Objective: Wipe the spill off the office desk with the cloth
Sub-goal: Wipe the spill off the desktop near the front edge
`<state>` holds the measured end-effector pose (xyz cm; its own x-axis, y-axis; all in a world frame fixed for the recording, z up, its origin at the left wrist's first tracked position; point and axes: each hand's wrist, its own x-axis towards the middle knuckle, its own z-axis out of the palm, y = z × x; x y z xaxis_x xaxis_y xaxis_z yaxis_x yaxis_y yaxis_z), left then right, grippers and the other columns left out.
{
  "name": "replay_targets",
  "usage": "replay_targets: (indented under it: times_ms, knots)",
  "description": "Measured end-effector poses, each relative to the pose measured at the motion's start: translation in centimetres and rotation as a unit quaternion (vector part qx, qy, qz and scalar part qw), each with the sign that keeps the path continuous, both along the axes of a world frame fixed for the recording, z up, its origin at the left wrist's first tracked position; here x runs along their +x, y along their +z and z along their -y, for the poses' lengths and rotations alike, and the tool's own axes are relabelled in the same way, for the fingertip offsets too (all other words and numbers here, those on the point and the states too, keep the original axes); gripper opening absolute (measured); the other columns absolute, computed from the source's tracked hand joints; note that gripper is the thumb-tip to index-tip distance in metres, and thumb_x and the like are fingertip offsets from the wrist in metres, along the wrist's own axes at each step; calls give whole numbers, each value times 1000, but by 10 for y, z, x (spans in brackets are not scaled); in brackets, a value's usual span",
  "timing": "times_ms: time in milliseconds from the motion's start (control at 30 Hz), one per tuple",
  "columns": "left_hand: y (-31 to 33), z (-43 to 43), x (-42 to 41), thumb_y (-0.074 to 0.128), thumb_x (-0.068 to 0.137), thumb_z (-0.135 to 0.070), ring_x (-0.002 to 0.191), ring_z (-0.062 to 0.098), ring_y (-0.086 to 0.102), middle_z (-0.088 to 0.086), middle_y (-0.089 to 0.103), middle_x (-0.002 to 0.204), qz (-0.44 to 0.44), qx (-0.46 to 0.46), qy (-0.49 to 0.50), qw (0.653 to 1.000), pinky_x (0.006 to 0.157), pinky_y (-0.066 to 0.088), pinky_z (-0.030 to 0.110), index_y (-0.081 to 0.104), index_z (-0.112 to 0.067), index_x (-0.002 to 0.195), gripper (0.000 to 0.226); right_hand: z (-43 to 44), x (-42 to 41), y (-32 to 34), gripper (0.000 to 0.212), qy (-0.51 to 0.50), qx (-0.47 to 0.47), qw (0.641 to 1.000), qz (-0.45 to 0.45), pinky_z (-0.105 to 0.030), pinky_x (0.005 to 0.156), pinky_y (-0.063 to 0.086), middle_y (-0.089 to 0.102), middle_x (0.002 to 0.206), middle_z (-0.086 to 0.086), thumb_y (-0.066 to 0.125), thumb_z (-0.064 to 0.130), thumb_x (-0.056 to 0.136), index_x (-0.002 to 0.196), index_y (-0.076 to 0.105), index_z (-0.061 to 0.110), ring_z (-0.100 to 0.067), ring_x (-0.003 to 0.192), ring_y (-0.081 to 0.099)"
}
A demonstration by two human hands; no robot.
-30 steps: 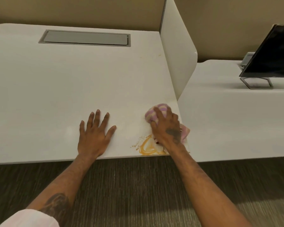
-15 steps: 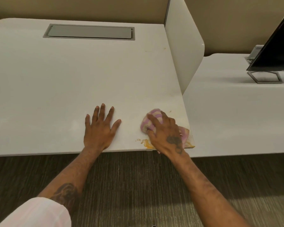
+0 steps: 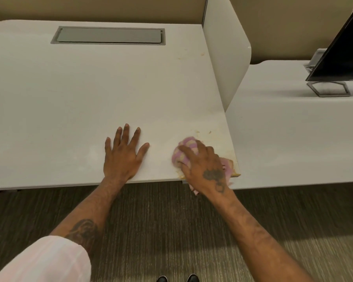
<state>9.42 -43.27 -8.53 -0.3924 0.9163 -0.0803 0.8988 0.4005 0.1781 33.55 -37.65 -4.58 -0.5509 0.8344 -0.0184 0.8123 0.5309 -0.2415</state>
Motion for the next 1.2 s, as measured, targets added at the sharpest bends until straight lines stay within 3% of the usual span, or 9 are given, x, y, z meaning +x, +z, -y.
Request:
replay_targets:
  times_ms: [200, 400, 533, 667, 733, 867, 1033, 1133, 1200]
  knots:
    - [-1, 0, -2, 9, 95, -67, 155, 20, -6, 1, -3, 169, -5, -5, -2, 1000, 123, 1, 52, 4, -34, 158, 71, 10, 40, 8, 46, 150, -39, 988, -11, -46, 84, 51, 53, 142, -4, 48, 41, 87, 132, 55, 40, -28, 105, 56]
    - [-3, 0, -1, 7, 95, -68, 155, 20, -5, 1, -2, 169, -12, -3, -3, 1000, 123, 3, 53, 5, -34, 158, 72, -18, 60, 17, 40, -42, -26, 998, 29, -38, 85, 45, 54, 129, -2, 43, 45, 95, 134, 50, 38, -20, 106, 49]
    - [-4, 0, -2, 11, 96, -67, 155, 21, -3, 2, 1, 169, -6, 5, -4, 1000, 122, 4, 54, 8, -34, 158, 71, 3, 24, 6, 46, 17, -30, 999, 21, -41, 86, 44, 41, 148, -6, 38, 46, 96, 141, 43, 41, -27, 112, 47]
    - [-4, 0, -2, 14, 97, -66, 155, 21, -2, 2, 2, 169, -7, 7, -4, 1000, 122, 5, 54, 9, -33, 158, 70, 13, 47, 9, 49, 88, -51, 995, 6, -42, 87, 45, 46, 149, -1, 39, 43, 89, 136, 53, 42, -27, 112, 51]
    - [-4, 0, -2, 14, 97, -66, 155, 22, -1, 3, 2, 169, -6, 8, -4, 1000, 122, 6, 55, 10, -33, 158, 70, 9, 67, 14, 49, 74, -60, 995, 15, -41, 88, 45, 51, 144, 3, 35, 45, 89, 133, 55, 43, -24, 111, 51]
    - [-3, 0, -2, 15, 97, -65, 155, 23, 0, 4, 3, 169, -11, 8, -8, 1000, 121, 7, 55, 10, -32, 158, 70, -14, 80, 15, 44, -51, -35, 997, 50, -38, 86, 43, 52, 136, -1, 41, 40, 96, 139, 47, 40, -23, 108, 49]
    - [-2, 0, -1, 16, 96, -65, 155, 22, -1, 3, 3, 169, 3, 9, -1, 1000, 122, 6, 55, 12, -33, 158, 70, -4, 84, 13, 48, 22, -59, 997, 55, -39, 89, 43, 41, 150, 3, 38, 43, 94, 142, 42, 43, -23, 111, 46]
    - [-2, 0, -1, 17, 97, -65, 155, 22, -1, 3, 3, 169, 0, 9, -2, 1000, 121, 6, 55, 12, -32, 158, 70, -7, 112, 17, 52, 8, -63, 997, 53, -37, 87, 44, 50, 142, 7, 28, 46, 88, 135, 51, 45, -20, 107, 47]
    - [-2, 0, -1, 18, 97, -64, 155, 22, -1, 3, 3, 169, 0, 8, -2, 1000, 121, 6, 55, 11, -33, 158, 69, -18, 116, 21, 44, -35, -63, 996, 56, -36, 86, 44, 54, 137, 5, 33, 45, 92, 131, 54, 42, -19, 106, 47]
